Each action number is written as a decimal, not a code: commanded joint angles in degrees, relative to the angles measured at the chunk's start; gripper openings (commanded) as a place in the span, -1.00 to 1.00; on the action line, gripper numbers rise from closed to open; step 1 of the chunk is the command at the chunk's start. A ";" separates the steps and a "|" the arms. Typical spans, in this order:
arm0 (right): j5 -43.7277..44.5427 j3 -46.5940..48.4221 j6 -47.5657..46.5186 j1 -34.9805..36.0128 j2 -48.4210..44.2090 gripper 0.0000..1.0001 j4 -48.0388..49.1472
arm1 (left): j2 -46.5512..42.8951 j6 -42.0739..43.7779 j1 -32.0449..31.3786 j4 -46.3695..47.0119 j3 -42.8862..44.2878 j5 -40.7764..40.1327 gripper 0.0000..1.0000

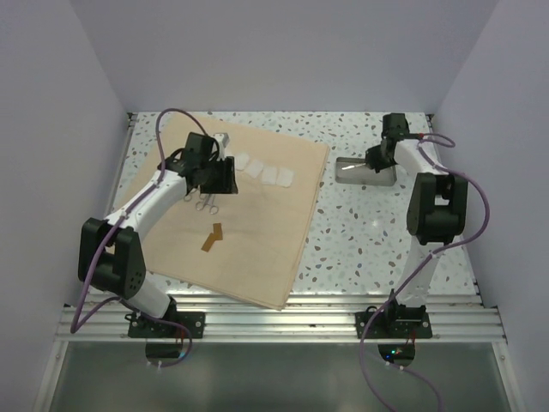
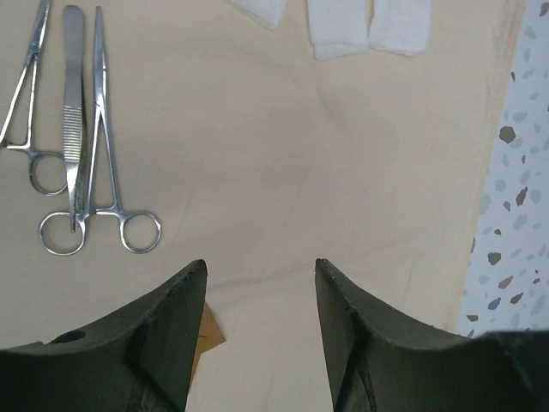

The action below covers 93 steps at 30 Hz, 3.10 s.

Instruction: Prepare the surgical pack

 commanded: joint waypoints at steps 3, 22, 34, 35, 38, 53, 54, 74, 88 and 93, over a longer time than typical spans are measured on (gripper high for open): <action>2.95 3.96 1.69 0.95 3.60 -1.00 -4.22 | 0.04 1.47 1.65 0.32 1.25 -7.61 0.15; 0.32 9.67 -1.03 -2.56 9.23 -0.24 -5.98 | 14.19 3.67 3.94 -2.84 12.68 -15.89 -0.02; -1.09 15.92 -26.51 5.07 -0.69 0.01 -17.05 | 23.15 5.78 5.61 -5.21 18.04 -18.18 -0.23; -1.36 14.52 -27.83 6.21 -2.52 0.01 -17.58 | 24.38 5.78 5.61 -5.56 18.39 -18.00 -0.25; -3.37 7.85 -29.95 10.00 -7.89 0.01 -17.33 | 26.15 5.78 5.61 -5.65 19.10 -18.53 -0.28; -5.76 -1.76 -32.77 13.26 -16.08 0.00 -15.74 | 28.61 6.13 6.31 -4.16 20.33 -17.21 -0.75; -5.67 -1.49 -33.03 13.60 -16.08 -0.01 -15.65 | 28.35 6.05 6.31 -4.16 20.50 -17.12 -0.81; -28.33 12.91 -29.62 25.73 1.23 0.40 -4.51 | 13.69 2.18 6.31 -7.07 18.94 -11.00 -1.00; -31.51 21.01 -15.37 33.82 10.38 0.32 7.99 | -1.18 1.04 6.05 5.33 0.03 14.42 -1.00; -30.98 21.01 -15.10 35.14 10.55 0.28 8.35 | 0.04 0.77 4.56 4.63 1.25 15.57 -1.00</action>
